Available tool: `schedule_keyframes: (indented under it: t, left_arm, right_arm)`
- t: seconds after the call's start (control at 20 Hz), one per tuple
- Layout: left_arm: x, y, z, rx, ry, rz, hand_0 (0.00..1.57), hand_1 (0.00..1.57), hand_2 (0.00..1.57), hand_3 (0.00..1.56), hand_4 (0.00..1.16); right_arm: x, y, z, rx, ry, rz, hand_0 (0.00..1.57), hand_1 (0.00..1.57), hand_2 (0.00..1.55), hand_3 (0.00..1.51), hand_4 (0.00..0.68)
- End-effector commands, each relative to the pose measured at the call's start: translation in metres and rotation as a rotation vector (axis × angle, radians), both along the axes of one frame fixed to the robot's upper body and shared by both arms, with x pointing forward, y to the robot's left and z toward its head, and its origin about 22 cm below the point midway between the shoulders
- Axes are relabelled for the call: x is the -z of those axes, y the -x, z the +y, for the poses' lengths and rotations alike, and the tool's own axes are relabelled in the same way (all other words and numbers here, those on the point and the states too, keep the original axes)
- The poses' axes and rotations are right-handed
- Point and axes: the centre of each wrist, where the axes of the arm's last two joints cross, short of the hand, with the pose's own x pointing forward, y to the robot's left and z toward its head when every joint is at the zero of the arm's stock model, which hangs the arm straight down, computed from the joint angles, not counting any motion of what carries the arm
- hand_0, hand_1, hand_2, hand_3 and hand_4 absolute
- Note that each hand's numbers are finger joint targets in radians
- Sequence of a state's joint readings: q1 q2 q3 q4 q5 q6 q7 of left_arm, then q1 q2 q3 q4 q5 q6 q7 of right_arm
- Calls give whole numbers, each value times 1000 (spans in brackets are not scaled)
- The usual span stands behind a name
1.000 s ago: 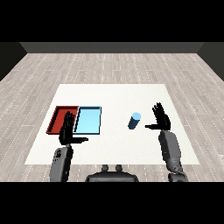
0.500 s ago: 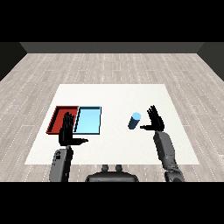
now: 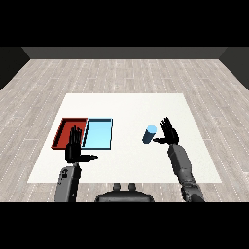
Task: Pick the blue can and put it in the blue box
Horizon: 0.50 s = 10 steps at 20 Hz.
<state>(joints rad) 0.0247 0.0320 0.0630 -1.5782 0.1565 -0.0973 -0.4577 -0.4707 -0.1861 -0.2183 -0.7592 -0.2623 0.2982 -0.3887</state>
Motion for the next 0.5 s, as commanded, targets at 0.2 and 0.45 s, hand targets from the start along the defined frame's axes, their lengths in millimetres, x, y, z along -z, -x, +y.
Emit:
schedule_keyframes:
  t: [0.2, 0.45]
  left_arm:
    - [9, -21, -15, 5, -1, 1, 0, 0, 0, 0, 0]
    - [-10, 12, 3, 1, 2, -22, 0, 0, 0, 0, 0]
  right_arm:
    - [-5, -5, 31, 14, -12, 9, 0, 0, 0, 0, 0]
    - [16, -16, 43, -28, -9, 24, 0, 0, 0, 0, 0]
